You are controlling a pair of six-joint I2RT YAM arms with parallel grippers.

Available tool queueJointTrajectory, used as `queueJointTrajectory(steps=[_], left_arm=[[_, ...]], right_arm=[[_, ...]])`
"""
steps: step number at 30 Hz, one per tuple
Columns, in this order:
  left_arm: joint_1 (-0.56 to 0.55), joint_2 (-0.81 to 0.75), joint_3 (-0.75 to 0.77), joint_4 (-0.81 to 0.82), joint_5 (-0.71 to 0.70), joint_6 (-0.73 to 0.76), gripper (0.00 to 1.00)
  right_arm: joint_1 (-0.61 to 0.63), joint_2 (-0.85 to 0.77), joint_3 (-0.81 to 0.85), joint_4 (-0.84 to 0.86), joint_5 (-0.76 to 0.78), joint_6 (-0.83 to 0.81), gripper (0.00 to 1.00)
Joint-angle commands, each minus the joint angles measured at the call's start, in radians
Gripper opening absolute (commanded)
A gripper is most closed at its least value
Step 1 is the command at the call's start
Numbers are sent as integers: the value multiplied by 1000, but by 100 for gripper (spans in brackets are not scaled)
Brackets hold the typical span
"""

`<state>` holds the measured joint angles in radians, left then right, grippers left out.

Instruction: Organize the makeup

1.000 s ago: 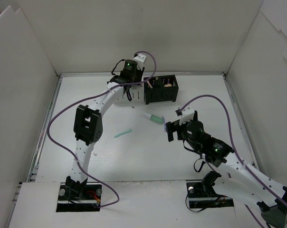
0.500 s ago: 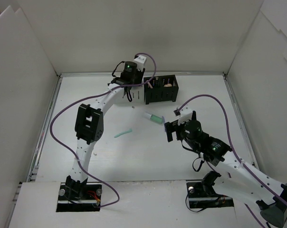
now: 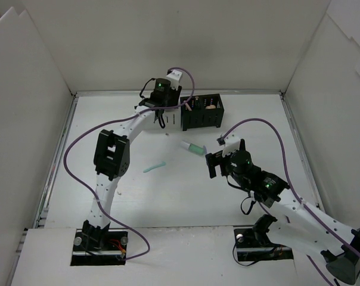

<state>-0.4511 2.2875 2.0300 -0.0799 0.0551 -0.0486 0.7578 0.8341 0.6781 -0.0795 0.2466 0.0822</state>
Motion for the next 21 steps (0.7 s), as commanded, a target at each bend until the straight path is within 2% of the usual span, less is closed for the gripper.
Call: queueJointTrajectory(steps=[1, 5, 10, 15, 18, 19, 21], left_arm=[[9, -40, 13, 115, 8, -7, 39], [9, -43, 9, 126, 6, -2, 46], [9, -60, -5, 131, 12, -7, 48], [9, -149, -39, 115, 22, -26, 52], [9, -239, -70, 85, 9, -57, 63], [9, -287, -82, 56, 5, -68, 70], [9, -344, -97, 3, -6, -100, 75]], right_arm=[[-6, 16, 1, 46, 0, 8, 94], [-6, 17, 1, 46, -6, 7, 94], [-5, 17, 5, 44, -12, 5, 94], [-6, 55, 31, 44, -24, -22, 91], [-8, 156, 60, 46, -47, -38, 88], [-6, 181, 76, 50, -61, -41, 88], [-8, 256, 93, 56, -89, -61, 88]])
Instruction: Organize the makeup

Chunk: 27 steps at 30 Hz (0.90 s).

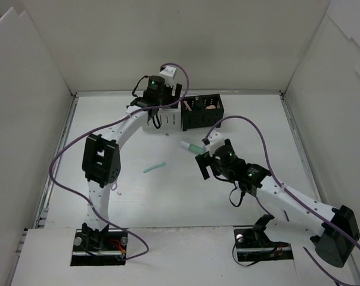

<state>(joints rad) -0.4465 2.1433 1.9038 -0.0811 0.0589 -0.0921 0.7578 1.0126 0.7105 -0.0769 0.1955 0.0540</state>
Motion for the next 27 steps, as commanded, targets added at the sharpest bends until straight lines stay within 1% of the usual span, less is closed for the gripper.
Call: queueJointTrajectory(steps=[1, 3, 4, 6, 7, 8, 9, 11, 13, 14, 15, 17, 18, 23, 27], left_arm=[[5, -248, 14, -43, -17, -72, 81], [14, -301, -2, -101, -31, -118, 87], [14, -347, -5, -171, -34, -135, 92], [25, -396, -21, -250, -51, -188, 97], [25, -449, -34, -319, -54, -210, 98], [37, -476, -52, -345, -54, -230, 98], [37, -540, -105, -362, -53, -266, 99], [55, -601, -162, -414, -54, -307, 100], [55, -698, -257, -456, -54, -354, 100], [66, -727, -291, -465, -54, -366, 99], [66, -796, -366, -470, -48, -374, 99], [75, -862, -440, -465, -18, -399, 99], [75, -920, -513, -454, 2, -408, 99], [75, -1089, -710, -442, 99, -434, 99], [75, -1166, -765, -526, 113, -411, 100]], right_arm=[[-11, 110, 84, 58, -47, -40, 87], [-24, 200, 121, 58, -65, -80, 87], [-25, 231, 133, 60, -80, -103, 88], [-58, 320, 174, 60, -122, -123, 87], [-67, 348, 190, 60, -142, -143, 88], [-101, 378, 205, 63, -186, -152, 87], [-113, 438, 236, 71, -188, -160, 87], [-161, 500, 276, 71, -278, -186, 85], [-190, 581, 331, 71, -307, -200, 84], [-216, 602, 345, 69, -347, -204, 83], [-228, 644, 383, 72, -369, -203, 83], [-245, 678, 415, 71, -419, -220, 82], [-250, 708, 444, 71, -419, -223, 82], [-268, 808, 549, 19, -458, -241, 81], [-270, 857, 593, -14, -484, -240, 80]])
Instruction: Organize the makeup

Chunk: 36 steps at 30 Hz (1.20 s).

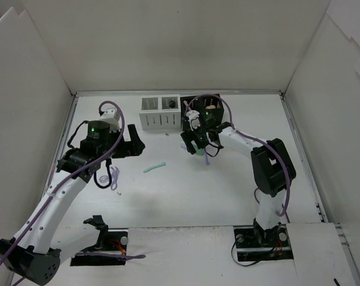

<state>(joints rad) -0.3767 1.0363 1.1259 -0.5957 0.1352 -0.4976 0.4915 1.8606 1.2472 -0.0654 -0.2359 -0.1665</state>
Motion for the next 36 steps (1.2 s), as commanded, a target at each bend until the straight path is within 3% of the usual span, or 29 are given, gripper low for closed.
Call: queueJointTrajectory(steps=[1, 9, 15, 19, 22, 30, 36], left_arm=[[5, -85, 0, -25, 37, 10, 99], [15, -208, -80, -127, 38, 45, 99], [38, -243, -107, -141, 18, 62, 100], [47, -219, -107, -124, 49, 62, 99], [56, -200, -115, -102, 84, 47, 100], [56, -131, -63, -67, 220, -9, 99], [29, -32, -34, 42, 389, -55, 95]], right_arm=[[-4, 24, 66, -36, -63, -19, 80], [1, 98, 84, -62, -82, 12, 71], [50, 92, 49, -65, -39, 15, 52], [68, 77, 29, -62, 3, 19, 19], [87, 46, -3, -53, 15, 24, 0], [205, -314, -308, 237, 56, 79, 0], [318, -530, -439, 332, 122, 97, 0]])
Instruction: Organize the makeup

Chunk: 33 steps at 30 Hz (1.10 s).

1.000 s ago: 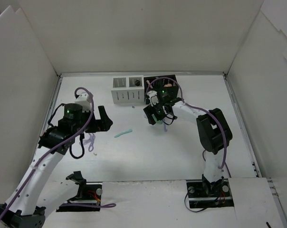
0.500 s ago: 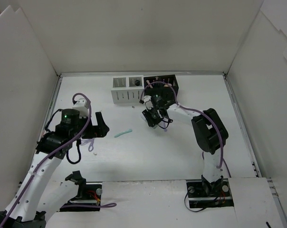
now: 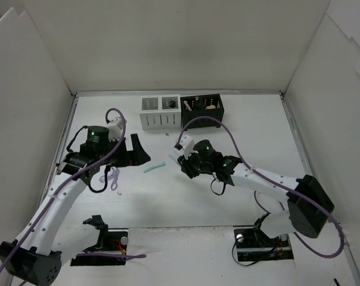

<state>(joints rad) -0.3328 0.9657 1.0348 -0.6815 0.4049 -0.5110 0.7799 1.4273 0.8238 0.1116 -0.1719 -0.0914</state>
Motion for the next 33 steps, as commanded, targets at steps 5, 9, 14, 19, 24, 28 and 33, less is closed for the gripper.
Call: queueJointTrajectory(steps=[5, 9, 14, 19, 24, 28, 33], left_arm=[[-89, 113, 111, 191, 138, -99, 93], [-124, 174, 133, 250, 132, -139, 90], [-161, 228, 137, 316, 120, -193, 84], [-190, 281, 146, 367, 121, -236, 74], [-210, 332, 174, 387, 127, -254, 68], [-229, 354, 194, 395, 123, -261, 61], [-238, 375, 205, 407, 130, -268, 52]], right_arm=[[79, -198, -51, 177, 101, 27, 0], [97, -252, -57, 187, 115, 28, 0], [116, -307, -78, 209, 132, 35, 0], [124, -340, -91, 221, 133, 39, 0], [130, -352, -103, 229, 137, 39, 0], [128, -357, -114, 240, 138, 42, 0], [130, -363, -120, 244, 143, 44, 0]])
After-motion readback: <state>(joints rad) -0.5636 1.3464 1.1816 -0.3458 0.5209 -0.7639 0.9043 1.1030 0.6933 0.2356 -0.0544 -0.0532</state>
